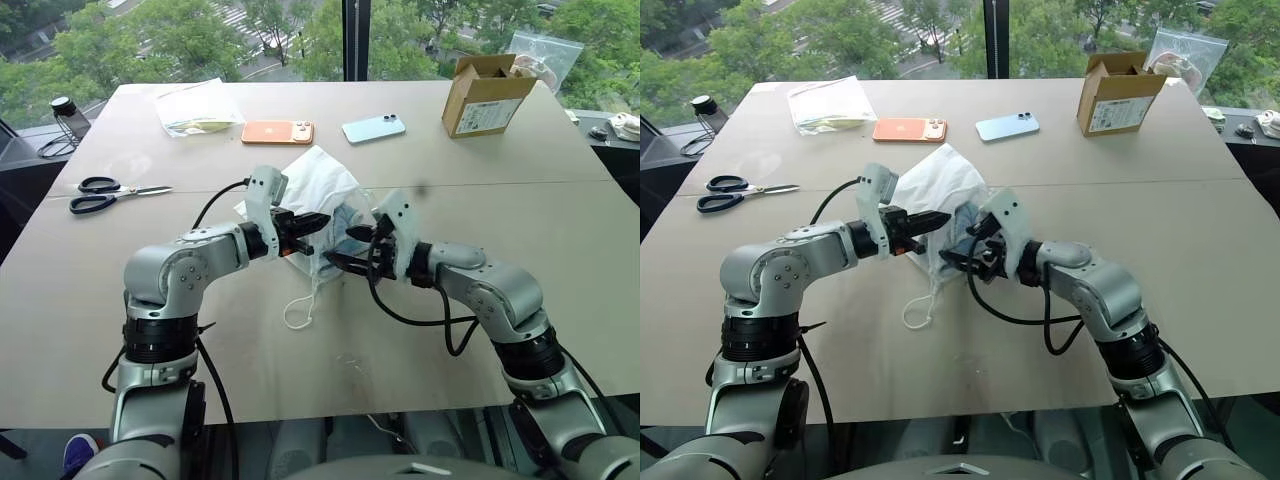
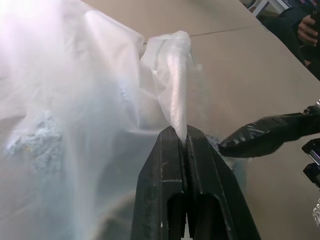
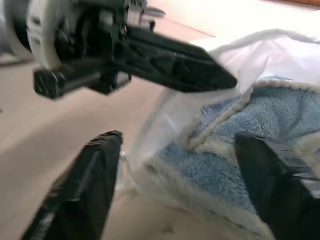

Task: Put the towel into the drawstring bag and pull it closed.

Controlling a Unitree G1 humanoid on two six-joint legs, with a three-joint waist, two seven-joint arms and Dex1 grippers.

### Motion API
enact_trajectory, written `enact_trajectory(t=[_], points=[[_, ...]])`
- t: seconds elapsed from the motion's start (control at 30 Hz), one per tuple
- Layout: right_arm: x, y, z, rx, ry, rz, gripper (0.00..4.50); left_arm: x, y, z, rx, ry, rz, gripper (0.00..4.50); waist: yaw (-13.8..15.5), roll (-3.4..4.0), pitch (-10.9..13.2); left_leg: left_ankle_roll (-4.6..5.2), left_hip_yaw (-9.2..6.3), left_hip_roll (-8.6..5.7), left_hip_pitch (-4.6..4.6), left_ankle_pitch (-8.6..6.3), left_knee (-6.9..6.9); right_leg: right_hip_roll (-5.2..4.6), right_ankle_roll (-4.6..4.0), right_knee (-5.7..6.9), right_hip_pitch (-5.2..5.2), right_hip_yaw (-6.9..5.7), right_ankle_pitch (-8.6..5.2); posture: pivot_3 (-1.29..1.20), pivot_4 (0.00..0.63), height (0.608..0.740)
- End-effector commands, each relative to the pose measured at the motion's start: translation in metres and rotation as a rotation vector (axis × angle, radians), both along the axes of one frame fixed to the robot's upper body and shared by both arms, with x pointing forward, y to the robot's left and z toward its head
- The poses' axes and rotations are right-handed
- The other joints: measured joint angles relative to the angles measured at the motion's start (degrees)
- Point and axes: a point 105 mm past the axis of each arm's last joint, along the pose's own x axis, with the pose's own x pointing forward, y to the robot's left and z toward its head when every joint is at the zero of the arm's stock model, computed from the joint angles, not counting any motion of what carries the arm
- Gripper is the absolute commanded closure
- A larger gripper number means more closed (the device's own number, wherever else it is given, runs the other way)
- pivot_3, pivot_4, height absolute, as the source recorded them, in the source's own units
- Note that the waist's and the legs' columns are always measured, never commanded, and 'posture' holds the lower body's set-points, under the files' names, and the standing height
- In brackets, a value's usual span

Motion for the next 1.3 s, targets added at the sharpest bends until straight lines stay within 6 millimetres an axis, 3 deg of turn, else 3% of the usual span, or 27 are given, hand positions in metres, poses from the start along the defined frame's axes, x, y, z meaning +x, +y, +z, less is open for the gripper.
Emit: enact_trajectory(t=[0.03,0.2,0.3,0.5,0.73,0.93,1.13,1.23,1.3], points=[[0.012,-0.019,0.014,-0.017,-0.109,-0.132,0.03,-0.003,0.007,0.016,0.05,-0.092,-0.039,4.5,0.0,-0.02,0.0,0.0,-0.01,-0.03,-0.15,0.0,0.02,-0.04,0.01,-0.02,-0.11,0.0,0.01,0.0,0.15,0.74],[0.031,-0.047,0.015,-0.001,-0.08,-0.28,0.03,-0.01,0.018,0.021,0.122,-0.147,-0.092,4.5,0.1,-0.01,0.0,-0.16,-0.05,-0.02,-0.69,0.1,0.23,-0.05,0.0,0.06,-0.58,-0.08,0.02,0.0,0.15,0.74],[0.037,-0.052,0.009,-0.021,-0.067,-0.305,0.03,-0.009,0.023,0.02,0.164,-0.161,-0.099,4.5,0.0,-0.01,0.0,-0.02,-0.02,-0.01,-0.69,0.01,0.21,-0.04,0.0,0.03,-0.58,-0.11,0.02,0.0,0.15,0.74],[0.048,-0.047,0.007,-0.046,-0.081,-0.334,0.03,-0.008,0.026,0.023,0.195,-0.188,-0.11,4.5,0.0,-0.01,0.0,-0.01,0.04,-0.01,-0.7,0.01,0.21,-0.03,0.0,0.05,-0.57,-0.13,0.02,0.0,0.15,0.74],[0.045,-0.032,0.001,-0.071,-0.093,-0.296,0.03,-0.009,0.032,0.023,0.214,-0.19,-0.108,4.5,0.0,-0.01,0.0,-0.01,0.03,-0.01,-0.71,0.01,0.21,-0.03,0.0,0.05,-0.57,-0.16,0.02,0.0,0.15,0.74],[0.056,-0.028,-0.015,-0.182,-0.158,-0.321,0.03,-0.01,0.035,0.022,0.224,-0.193,-0.1,4.5,-0.1,-0.01,0.0,-0.01,0.04,-0.01,-0.7,0.01,0.23,-0.03,0.0,0.06,-0.56,-0.17,0.02,0.0,0.15,0.74],[0.062,-0.028,-0.016,-0.153,-0.158,-0.318,0.03,-0.011,0.041,0.021,0.24,-0.191,-0.087,4.5,-0.1,-0.01,0.0,-0.01,0.03,-0.01,-0.7,0.01,0.23,-0.02,0.0,0.09,-0.56,-0.17,0.02,0.0,0.15,0.74],[0.063,-0.032,-0.014,-0.147,-0.165,-0.315,0.86,-0.011,0.042,0.02,0.243,-0.191,-0.086,4.5,-0.1,-0.01,0.0,-0.01,0.02,-0.01,-0.7,0.01,0.25,-0.03,0.0,0.09,-0.56,-0.17,0.02,0.0,0.15,0.74],[0.065,-0.032,-0.015,-0.151,-0.171,-0.311,1.94,-0.013,0.041,0.019,0.254,-0.195,-0.096,4.5,-0.1,-0.01,0.0,-0.01,0.02,-0.01,-0.7,0.01,0.26,-0.03,0.0,0.1,-0.55,-0.18,0.02,0.0,0.15,0.74]])
